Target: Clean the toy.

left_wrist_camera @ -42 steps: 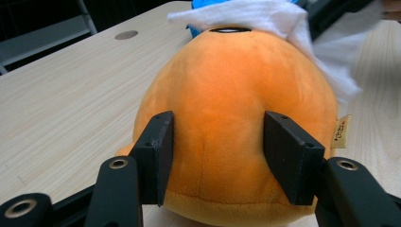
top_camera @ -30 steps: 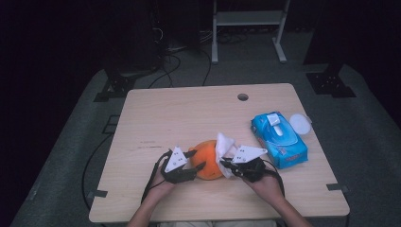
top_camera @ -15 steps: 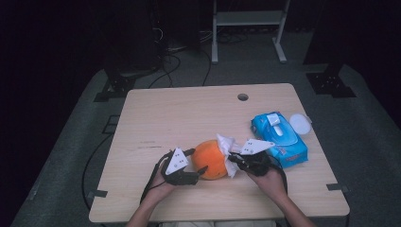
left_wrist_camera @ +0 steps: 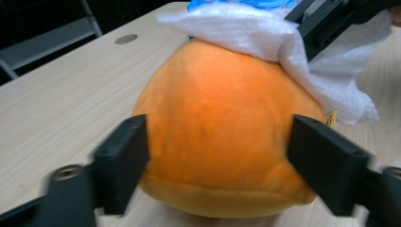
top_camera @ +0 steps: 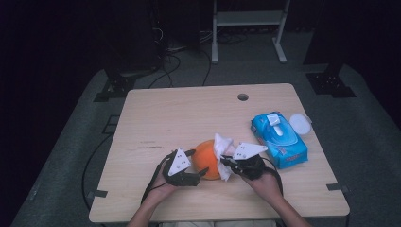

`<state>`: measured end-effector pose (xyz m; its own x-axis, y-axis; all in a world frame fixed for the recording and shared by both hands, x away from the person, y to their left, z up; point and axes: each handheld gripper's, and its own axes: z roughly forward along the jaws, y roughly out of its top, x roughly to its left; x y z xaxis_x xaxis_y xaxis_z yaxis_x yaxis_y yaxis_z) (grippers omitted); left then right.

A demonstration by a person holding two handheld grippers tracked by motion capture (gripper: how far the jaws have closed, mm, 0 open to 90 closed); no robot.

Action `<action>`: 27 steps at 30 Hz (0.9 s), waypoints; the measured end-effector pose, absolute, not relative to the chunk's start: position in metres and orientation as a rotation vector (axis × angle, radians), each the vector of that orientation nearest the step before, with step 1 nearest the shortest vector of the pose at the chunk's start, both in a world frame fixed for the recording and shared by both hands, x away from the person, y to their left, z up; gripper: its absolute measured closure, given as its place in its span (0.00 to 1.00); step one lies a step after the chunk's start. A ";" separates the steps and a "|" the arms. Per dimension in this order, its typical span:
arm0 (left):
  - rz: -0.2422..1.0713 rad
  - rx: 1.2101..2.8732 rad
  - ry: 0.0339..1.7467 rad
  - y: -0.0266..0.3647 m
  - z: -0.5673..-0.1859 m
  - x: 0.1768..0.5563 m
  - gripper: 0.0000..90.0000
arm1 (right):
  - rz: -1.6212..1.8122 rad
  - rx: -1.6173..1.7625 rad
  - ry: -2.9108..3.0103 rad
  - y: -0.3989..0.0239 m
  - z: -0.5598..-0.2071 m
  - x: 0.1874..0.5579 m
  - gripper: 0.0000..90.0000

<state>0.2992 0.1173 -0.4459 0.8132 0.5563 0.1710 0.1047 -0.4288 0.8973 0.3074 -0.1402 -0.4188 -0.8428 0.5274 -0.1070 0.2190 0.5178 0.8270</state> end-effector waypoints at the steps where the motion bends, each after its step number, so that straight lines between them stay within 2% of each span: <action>1: 0.552 1.981 0.484 0.116 -0.446 0.298 0.23 | 1.242 0.629 2.422 -0.142 -0.420 0.309 0.95; 3: 0.535 1.999 0.471 0.114 -0.448 0.298 0.24 | 1.237 0.632 2.424 -0.142 -0.421 0.308 0.95; 7: 0.549 2.000 0.470 0.114 -0.449 0.300 0.41 | 1.221 0.602 2.424 -0.136 -0.421 0.302 0.95; 9: 0.552 1.991 0.480 0.112 -0.450 0.301 0.44 | 1.253 0.561 2.454 -0.128 -0.422 0.297 0.95; 12: 0.553 1.986 0.482 0.113 -0.451 0.302 0.44 | 1.191 0.475 2.464 -0.117 -0.423 0.293 0.95; 18: 0.543 1.981 0.478 0.115 -0.451 0.303 0.41 | 1.224 0.651 2.386 -0.147 -0.416 0.314 0.95; 19: 0.550 1.975 0.492 0.115 -0.450 0.302 0.37 | 1.225 0.676 2.384 -0.152 -0.418 0.317 0.95; 21: 0.550 1.955 0.559 0.115 -0.449 0.301 0.20 | 1.236 0.706 2.389 -0.158 -0.422 0.321 0.95; 23: 0.522 1.950 0.582 0.116 -0.450 0.301 0.14 | 1.238 0.717 2.393 -0.159 -0.423 0.322 0.95; 25: 0.493 1.961 0.589 0.115 -0.453 0.302 0.15 | 1.235 0.709 2.394 -0.158 -0.422 0.321 0.95; 27: 0.498 1.966 0.584 0.112 -0.455 0.304 0.22 | 1.230 0.694 2.398 -0.154 -0.422 0.318 0.95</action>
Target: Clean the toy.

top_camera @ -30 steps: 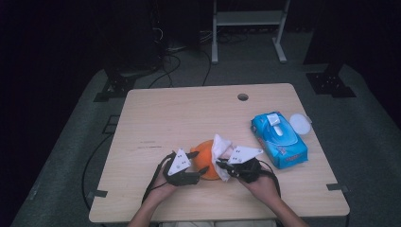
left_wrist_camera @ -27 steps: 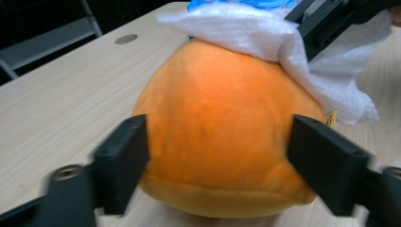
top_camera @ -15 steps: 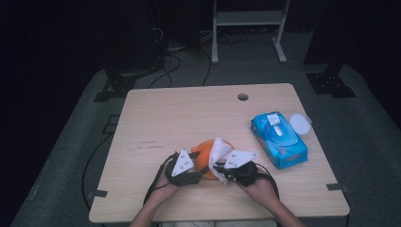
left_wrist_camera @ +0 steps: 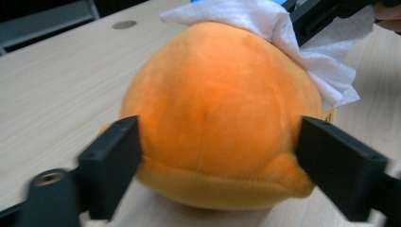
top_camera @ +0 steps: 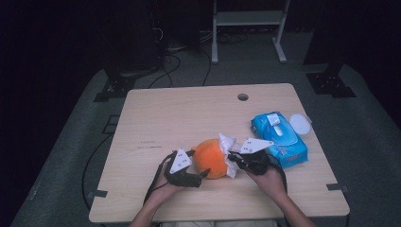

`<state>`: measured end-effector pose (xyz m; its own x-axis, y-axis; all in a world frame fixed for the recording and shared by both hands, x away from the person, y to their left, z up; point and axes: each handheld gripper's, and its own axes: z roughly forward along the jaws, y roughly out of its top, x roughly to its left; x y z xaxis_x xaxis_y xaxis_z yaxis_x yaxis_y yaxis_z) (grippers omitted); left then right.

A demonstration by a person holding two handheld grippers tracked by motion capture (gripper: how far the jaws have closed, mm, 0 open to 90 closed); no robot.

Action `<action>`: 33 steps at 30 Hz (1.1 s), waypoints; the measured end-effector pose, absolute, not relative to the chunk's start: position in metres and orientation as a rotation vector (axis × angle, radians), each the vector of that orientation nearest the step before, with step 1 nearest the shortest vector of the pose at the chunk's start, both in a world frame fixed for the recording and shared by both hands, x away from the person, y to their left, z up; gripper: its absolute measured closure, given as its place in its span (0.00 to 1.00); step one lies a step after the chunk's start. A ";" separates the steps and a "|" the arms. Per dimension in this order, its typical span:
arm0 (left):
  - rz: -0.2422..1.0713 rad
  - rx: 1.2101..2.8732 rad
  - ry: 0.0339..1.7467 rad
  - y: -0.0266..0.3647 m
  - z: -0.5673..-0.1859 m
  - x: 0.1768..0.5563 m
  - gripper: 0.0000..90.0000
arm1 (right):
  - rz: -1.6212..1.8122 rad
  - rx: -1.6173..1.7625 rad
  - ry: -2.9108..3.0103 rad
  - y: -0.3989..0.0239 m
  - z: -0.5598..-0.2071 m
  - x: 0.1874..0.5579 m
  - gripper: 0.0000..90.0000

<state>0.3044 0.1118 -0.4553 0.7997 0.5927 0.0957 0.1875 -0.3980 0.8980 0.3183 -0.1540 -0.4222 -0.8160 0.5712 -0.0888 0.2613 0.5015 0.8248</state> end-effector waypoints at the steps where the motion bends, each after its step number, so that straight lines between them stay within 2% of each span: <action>1: 0.504 1.961 0.589 0.111 -0.456 0.305 0.27 | 1.221 0.681 2.399 -0.152 -0.422 0.316 0.95; 3: 0.521 1.957 0.586 0.109 -0.455 0.304 0.37 | 1.221 0.650 2.406 -0.145 -0.422 0.310 0.95; 5: 0.527 1.954 0.578 0.108 -0.454 0.302 0.42 | 1.259 0.622 2.435 -0.136 -0.421 0.304 0.95; 10: 0.546 1.978 0.528 0.106 -0.453 0.299 0.46 | 1.248 0.540 2.448 -0.114 -0.416 0.300 0.95; 15: 0.533 1.967 0.528 0.107 -0.455 0.301 0.45 | 1.284 0.703 2.372 -0.150 -0.412 0.323 0.95; 17: 0.551 1.951 0.557 0.108 -0.455 0.302 0.35 | 1.311 0.782 2.386 -0.165 -0.418 0.330 0.95; 19: 0.549 1.926 0.627 0.108 -0.455 0.305 0.16 | 1.277 0.787 2.389 -0.168 -0.422 0.328 0.95; 20: 0.540 1.919 0.644 0.109 -0.456 0.306 0.12 | 1.264 0.777 2.392 -0.166 -0.422 0.325 0.95; 22: 0.519 1.920 0.641 0.109 -0.459 0.308 0.12 | 1.256 0.728 2.398 -0.159 -0.420 0.318 0.95; 24: 0.506 1.921 0.614 0.109 -0.459 0.308 0.18 | 1.257 0.640 2.431 -0.146 -0.418 0.308 0.95; 26: 0.520 1.929 0.577 0.107 -0.457 0.305 0.34 | 1.248 0.588 2.459 -0.136 -0.418 0.303 0.95; 28: 0.534 1.945 0.562 0.106 -0.455 0.303 0.43 | 1.237 0.574 2.447 -0.131 -0.417 0.303 0.95; 33: 0.515 1.944 0.562 0.108 -0.456 0.304 0.48 | 1.306 0.732 2.364 -0.154 -0.414 0.322 0.95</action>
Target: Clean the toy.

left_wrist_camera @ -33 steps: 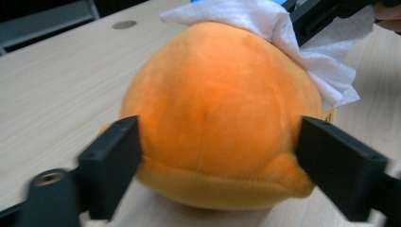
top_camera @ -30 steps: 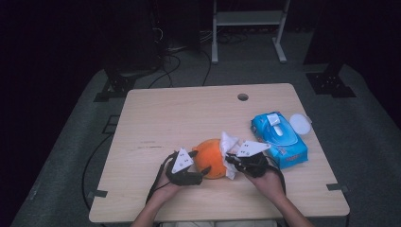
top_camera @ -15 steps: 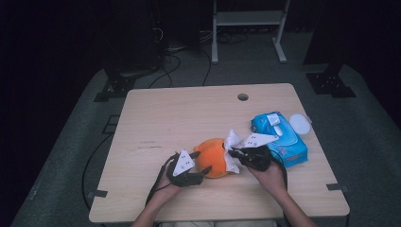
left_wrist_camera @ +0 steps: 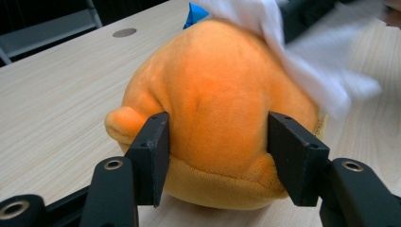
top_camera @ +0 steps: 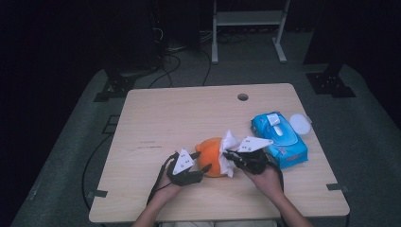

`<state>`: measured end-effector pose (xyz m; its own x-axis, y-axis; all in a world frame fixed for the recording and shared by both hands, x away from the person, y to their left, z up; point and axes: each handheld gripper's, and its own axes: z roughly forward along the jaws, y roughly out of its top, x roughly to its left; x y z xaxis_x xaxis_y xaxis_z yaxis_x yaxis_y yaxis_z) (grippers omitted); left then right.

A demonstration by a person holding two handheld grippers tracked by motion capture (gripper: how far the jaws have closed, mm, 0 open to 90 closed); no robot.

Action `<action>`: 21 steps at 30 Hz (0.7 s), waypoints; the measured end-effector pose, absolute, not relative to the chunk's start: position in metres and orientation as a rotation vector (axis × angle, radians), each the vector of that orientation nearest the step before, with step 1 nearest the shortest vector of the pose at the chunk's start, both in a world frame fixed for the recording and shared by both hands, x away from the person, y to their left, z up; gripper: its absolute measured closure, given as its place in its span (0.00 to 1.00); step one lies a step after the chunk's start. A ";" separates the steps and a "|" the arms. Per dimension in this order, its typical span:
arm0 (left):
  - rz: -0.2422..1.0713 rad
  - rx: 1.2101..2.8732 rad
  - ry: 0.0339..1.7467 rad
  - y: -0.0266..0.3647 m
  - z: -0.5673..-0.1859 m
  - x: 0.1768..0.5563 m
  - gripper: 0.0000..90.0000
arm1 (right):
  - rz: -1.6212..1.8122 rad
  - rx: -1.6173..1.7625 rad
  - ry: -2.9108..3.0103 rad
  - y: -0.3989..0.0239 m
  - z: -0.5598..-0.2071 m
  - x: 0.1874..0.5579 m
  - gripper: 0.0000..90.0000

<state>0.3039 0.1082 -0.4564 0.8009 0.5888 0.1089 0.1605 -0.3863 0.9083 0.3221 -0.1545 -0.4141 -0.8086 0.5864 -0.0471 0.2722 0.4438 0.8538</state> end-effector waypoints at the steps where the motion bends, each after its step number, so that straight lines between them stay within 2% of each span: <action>1: 0.514 1.943 0.559 0.109 -0.456 0.304 0.48 | 1.307 0.763 2.354 -0.159 -0.415 0.325 0.95; 3: 0.519 1.926 0.547 0.109 -0.454 0.304 0.44 | 1.315 0.804 2.347 -0.166 -0.418 0.329 0.95; 7: 0.568 1.860 0.547 0.110 -0.445 0.302 0.23 | 1.337 0.784 2.377 -0.161 -0.422 0.324 0.95; 11: 0.587 1.882 0.508 0.107 -0.450 0.303 0.19 | 1.351 0.675 2.420 -0.144 -0.419 0.311 0.95; 12: 0.582 1.894 0.496 0.106 -0.452 0.303 0.21 | 1.342 0.655 2.420 -0.142 -0.417 0.309 0.95; 14: 0.593 1.920 0.493 0.105 -0.454 0.304 0.34 | 1.334 0.663 2.403 -0.145 -0.414 0.311 0.95; 17: 0.562 1.926 0.501 0.107 -0.454 0.306 0.48 | 1.348 0.764 2.359 -0.159 -0.415 0.321 0.95; 21: 0.536 1.913 0.508 0.109 -0.455 0.307 0.50 | 1.345 0.869 2.326 -0.172 -0.420 0.331 0.95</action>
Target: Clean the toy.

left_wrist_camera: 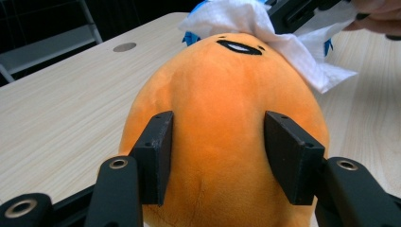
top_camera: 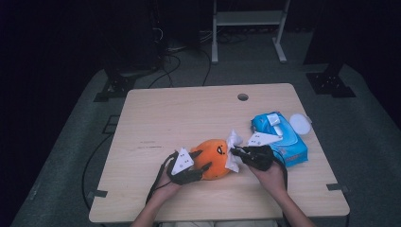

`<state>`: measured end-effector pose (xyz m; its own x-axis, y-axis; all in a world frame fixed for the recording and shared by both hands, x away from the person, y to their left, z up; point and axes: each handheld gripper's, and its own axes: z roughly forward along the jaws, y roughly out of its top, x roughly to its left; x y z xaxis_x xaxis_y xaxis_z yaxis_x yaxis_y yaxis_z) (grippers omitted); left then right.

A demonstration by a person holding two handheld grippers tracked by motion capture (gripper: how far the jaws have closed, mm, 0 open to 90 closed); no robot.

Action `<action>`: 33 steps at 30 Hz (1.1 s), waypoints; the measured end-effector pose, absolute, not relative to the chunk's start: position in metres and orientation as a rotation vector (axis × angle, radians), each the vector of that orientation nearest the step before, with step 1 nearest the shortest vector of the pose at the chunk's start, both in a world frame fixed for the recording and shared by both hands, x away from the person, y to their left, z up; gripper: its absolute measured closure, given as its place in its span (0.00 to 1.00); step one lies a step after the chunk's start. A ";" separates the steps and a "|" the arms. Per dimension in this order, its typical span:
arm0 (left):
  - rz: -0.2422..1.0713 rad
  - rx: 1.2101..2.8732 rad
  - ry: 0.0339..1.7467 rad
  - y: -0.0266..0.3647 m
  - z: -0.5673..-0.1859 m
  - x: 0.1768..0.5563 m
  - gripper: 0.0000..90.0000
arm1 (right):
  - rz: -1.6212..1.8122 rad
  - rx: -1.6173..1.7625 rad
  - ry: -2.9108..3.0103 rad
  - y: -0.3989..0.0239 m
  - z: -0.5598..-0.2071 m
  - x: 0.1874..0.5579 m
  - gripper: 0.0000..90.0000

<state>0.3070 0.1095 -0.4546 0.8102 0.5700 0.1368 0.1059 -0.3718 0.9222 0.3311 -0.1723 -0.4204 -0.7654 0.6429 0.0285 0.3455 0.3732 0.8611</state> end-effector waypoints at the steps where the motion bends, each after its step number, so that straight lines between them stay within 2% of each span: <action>1: 0.536 1.913 0.508 0.109 -0.455 0.307 0.48 | 1.345 0.869 2.326 -0.172 -0.420 0.331 0.95; 4: 0.602 1.884 0.530 0.106 -0.450 0.305 0.22 | 1.346 0.853 2.363 -0.168 -0.424 0.329 0.95; 6: 0.596 1.886 0.532 0.106 -0.451 0.306 0.14 | 1.367 0.821 2.375 -0.164 -0.424 0.323 0.95; 8: 0.565 1.897 0.514 0.107 -0.454 0.307 0.18 | 1.375 0.790 2.390 -0.160 -0.421 0.317 0.95; 10: 0.548 1.908 0.499 0.107 -0.455 0.307 0.28 | 1.378 0.776 2.392 -0.158 -0.420 0.314 0.95; 13: 0.551 1.920 0.504 0.106 -0.450 0.305 0.50 | 1.386 0.783 2.388 -0.159 -0.419 0.313 0.95; 16: 0.505 1.931 0.508 0.109 -0.443 0.302 0.61 | 1.413 0.792 2.386 -0.162 -0.416 0.313 0.95; 25: 0.431 1.978 0.461 0.107 -0.436 0.295 0.61 | 1.448 0.712 2.385 -0.154 -0.406 0.298 0.95; 33: 0.449 1.962 0.458 0.105 -0.442 0.294 0.59 | 1.385 0.864 2.377 -0.175 -0.424 0.317 0.95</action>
